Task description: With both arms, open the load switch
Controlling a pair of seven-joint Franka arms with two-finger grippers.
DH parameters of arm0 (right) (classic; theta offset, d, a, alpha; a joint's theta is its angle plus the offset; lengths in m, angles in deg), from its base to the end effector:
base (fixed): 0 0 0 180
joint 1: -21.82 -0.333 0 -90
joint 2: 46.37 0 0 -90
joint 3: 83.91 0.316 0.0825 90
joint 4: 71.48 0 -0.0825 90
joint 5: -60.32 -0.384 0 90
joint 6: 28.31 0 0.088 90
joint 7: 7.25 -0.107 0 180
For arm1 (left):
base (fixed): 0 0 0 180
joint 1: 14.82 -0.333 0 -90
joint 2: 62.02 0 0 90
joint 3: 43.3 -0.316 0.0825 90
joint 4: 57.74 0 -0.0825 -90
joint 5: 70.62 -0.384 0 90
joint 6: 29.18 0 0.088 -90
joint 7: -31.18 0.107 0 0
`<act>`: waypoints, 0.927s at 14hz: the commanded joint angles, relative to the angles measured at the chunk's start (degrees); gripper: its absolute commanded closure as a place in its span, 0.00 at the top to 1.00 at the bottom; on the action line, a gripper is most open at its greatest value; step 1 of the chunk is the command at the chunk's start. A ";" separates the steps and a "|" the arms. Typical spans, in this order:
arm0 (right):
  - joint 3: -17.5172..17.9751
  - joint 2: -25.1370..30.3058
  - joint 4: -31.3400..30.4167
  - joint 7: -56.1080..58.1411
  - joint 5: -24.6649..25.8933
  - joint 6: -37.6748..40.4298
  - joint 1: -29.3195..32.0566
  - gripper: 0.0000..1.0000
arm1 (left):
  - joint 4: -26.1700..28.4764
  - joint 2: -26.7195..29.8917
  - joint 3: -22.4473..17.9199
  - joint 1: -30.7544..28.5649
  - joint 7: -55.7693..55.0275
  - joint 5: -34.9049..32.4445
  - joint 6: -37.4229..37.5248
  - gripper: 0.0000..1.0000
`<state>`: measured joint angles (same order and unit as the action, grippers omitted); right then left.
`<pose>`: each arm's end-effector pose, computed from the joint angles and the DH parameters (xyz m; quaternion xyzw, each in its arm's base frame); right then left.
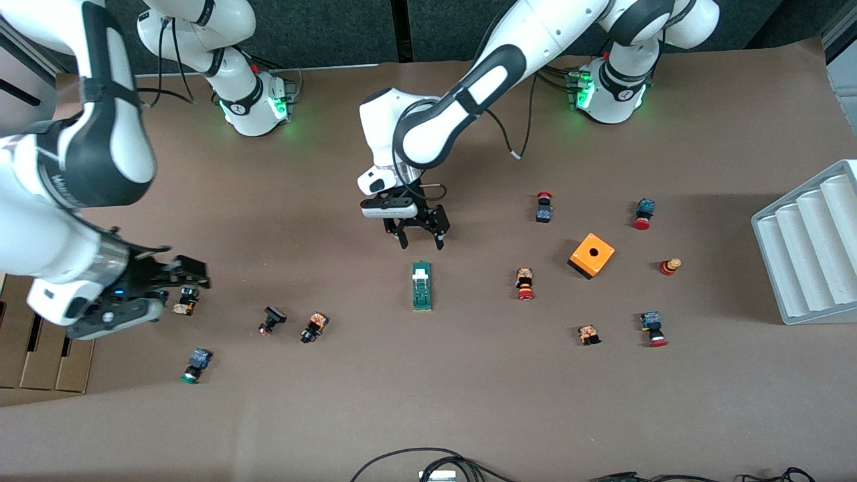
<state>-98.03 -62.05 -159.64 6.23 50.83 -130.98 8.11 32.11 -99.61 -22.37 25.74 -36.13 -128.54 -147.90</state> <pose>0.6422 0.0261 0.4993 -0.9939 -0.0993 0.0000 0.0480 0.4049 -0.5726 0.2796 -0.9322 0.1821 -0.2652 0.1656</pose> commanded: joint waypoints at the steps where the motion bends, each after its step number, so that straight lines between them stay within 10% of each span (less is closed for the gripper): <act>1: -3.53 0.92 0.01 0.84 1.13 1.42 1.40 1.00 | 1.56 4.62 0.08 -2.49 13.74 6.83 0.68 1.00; 13: -8.03 0.74 -0.08 2.17 1.40 2.38 1.84 1.00 | 0.51 21.93 -0.01 -21.99 51.65 41.90 11.65 1.00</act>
<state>-106.48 -61.61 -159.66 10.46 51.10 -129.79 10.26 31.90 -81.21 -22.83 7.52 11.25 -90.89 -138.87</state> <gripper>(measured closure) 0.000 0.000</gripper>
